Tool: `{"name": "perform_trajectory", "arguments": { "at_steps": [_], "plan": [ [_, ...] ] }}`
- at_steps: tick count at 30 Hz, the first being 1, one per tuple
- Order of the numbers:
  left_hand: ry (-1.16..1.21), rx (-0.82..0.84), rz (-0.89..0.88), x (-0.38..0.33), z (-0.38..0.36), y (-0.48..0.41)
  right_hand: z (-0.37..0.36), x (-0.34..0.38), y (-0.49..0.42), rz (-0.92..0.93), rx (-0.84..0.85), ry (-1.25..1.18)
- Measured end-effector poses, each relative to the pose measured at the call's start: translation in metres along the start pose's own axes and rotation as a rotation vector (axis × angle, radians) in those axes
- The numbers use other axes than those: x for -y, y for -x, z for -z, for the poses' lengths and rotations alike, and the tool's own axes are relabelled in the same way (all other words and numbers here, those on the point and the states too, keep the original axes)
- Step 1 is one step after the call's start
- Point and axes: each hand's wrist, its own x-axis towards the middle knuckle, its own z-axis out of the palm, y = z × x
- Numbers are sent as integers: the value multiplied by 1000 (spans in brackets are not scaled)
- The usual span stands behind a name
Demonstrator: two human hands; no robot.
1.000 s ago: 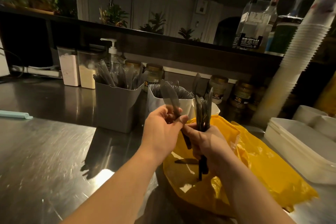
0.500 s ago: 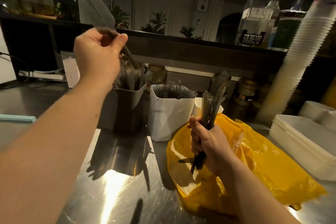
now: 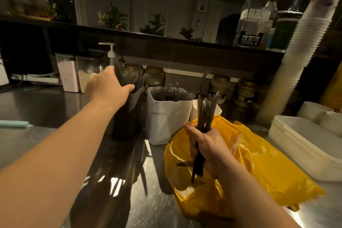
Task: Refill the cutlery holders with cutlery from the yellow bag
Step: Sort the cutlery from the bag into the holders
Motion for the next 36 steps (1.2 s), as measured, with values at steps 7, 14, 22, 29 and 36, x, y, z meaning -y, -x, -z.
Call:
{"name": "perform_trajectory", "arguments": {
  "at_steps": [7,14,22,29,36],
  "plan": [
    [493,-184,-340,-29,-6,74,-5,-2,-1,-19,-122,50],
    [741,-49,-408,-46,-20,112,-5,-2,1,-10,-56,54],
    [1230,786,-85,-62,-39,142,-6,-4,4,272,146,140],
    [1122,737,-58,-55,-41,143,-14,-12,3,332,126,396],
    [1116,919,34,-38,-42,140,-1,-9,4,146,374,380]
  ]
}}
